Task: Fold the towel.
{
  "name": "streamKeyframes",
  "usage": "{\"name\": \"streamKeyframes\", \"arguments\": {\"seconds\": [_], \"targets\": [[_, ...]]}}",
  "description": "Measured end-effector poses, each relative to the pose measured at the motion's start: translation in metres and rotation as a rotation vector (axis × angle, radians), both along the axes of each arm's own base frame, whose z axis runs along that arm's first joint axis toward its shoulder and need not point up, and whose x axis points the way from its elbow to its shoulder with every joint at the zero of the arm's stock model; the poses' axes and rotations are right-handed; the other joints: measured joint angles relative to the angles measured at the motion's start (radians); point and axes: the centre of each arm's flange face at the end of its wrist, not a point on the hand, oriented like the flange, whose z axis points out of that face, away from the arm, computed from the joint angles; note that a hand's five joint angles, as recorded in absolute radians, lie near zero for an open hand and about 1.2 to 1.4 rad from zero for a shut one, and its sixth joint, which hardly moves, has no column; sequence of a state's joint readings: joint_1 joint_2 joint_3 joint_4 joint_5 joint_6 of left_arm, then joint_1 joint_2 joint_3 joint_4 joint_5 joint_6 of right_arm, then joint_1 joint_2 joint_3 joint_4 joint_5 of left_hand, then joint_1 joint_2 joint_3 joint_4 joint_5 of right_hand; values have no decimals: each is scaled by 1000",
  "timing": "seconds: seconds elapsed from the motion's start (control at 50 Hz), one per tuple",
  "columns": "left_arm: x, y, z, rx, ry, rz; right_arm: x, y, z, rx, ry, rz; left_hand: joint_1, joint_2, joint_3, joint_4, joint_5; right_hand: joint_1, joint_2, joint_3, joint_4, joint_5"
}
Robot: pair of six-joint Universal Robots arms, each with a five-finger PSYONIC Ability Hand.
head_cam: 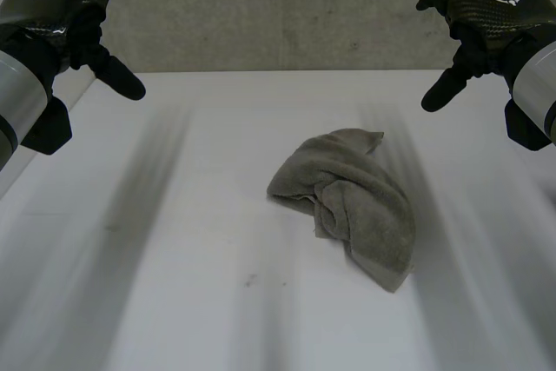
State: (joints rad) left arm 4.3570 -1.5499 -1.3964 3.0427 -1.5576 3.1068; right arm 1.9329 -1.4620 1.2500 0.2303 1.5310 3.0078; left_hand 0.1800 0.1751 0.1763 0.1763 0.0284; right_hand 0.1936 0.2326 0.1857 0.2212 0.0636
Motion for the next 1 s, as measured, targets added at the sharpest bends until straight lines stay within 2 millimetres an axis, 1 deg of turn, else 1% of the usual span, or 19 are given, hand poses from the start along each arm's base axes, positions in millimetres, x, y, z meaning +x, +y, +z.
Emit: {"name": "streamKeyframes", "arguments": {"seconds": [0.14, 0.24, 0.3, 0.38, 0.4, 0.46, 0.52, 0.58, 0.6, 0.64, 0.72, 0.76, 0.8, 0.82, 0.86, 0.9, 0.92, 0.94, 1.0], "targets": [[0, 0, 0, -1, 0, -1, 1, -3, -6, 26, -20, -3, 0, 0, 0, 0, 0, 0, 0, 0, 0, 0], [0, 0, 0, -3, 0, -1, 7, -17, -32, 123, -56, -6, 0, 0, 0, 0, 0, 0, 0, 0, 0, 0], [0, 0, 0, -5, 1, 0, 15, -31, -68, 234, -57, -6, 0, 0, 0, 0, 0, 0, 0, 0, 0, 0], [0, 0, 1, -6, 1, 0, 25, -39, -105, 326, -29, 1, 0, 0, 0, 0, 0, 0, 0, 0, 0, 0], [0, 0, 1, -6, 1, 0, 31, -43, -127, 375, -9, 8, 0, 0, 0, 0, 0, 0, 0, 0, 0, 0], [0, -1, 0, -6, 1, 0, 40, -49, -163, 443, 24, 17, 0, 0, 0, 0, 0, 27, 30, 53, 26, 25], [0, -1, -1, -4, 0, -1, 47, -54, -192, 490, 46, 32, 0, 0, 0, 0, 0, 266, 306, 334, 299, 274], [-1, -2, -2, 1, -1, -1, 52, -56, -208, 513, 50, 67, 0, 0, 0, 0, 0, 623, 773, 794, 760, 700], [-1, -2, -2, 2, -2, -2, 54, -55, -209, 515, 48, 79, 0, 0, 0, 0, 0, 623, 773, 794, 760, 700], [-2, -3, -4, 6, -3, -2, 58, -54, -208, 510, 38, 116, 0, 0, 0, 0, 0, 723, 919, 957, 928, 861], [-3, -5, -8, 19, -7, -2, 62, -52, -199, 486, 21, 156, 0, 0, 0, 0, 0, 731, 937, 985, 959, 888], [-4, -10, -15, 36, -13, -3, 70, -42, -163, 359, -21, 254, 0, 0, 0, 0, 0, 731, 937, 985, 959, 888], [-5, -12, -17, 42, -16, -4, 72, -38, -155, 324, -22, 274, 0, 0, 0, 0, 0, 748, 938, 995, 969, 906], [-7, -17, -22, 51, -19, -5, 78, -25, -135, 223, -7, 339, 0, 0, 0, 0, 1, 748, 938, 995, 969, 907], [-10, -24, -31, 66, -27, -8, 85, -3, -119, 121, 50, 425, 0, 0, 0, 0, 0, 748, 938, 995, 969, 913], [-11, -27, -35, 71, -30, -9, 87, 5, -116, 94, 76, 455, 0, 0, 0, 0, 0, 748, 937, 995, 969, 914], [-14, -33, -44, 84, -42, -13, 90, 15, -113, 64, 114, 492, 0, 0, 0, 0, 0, 748, 938, 995, 969, 914], [-17, -39, -54, 100, -59, -21, 94, 35, -112, 18, 196, 568, 0, 0, 0, 0, 0, 751, 937, 995, 969, 916], [-24, -48, -72, 130, -100, -49, 97, 54, -113, -11, 291, 638, 0, 0, 0, 0, 0, 752, 938, 995, 969, 916]]}}
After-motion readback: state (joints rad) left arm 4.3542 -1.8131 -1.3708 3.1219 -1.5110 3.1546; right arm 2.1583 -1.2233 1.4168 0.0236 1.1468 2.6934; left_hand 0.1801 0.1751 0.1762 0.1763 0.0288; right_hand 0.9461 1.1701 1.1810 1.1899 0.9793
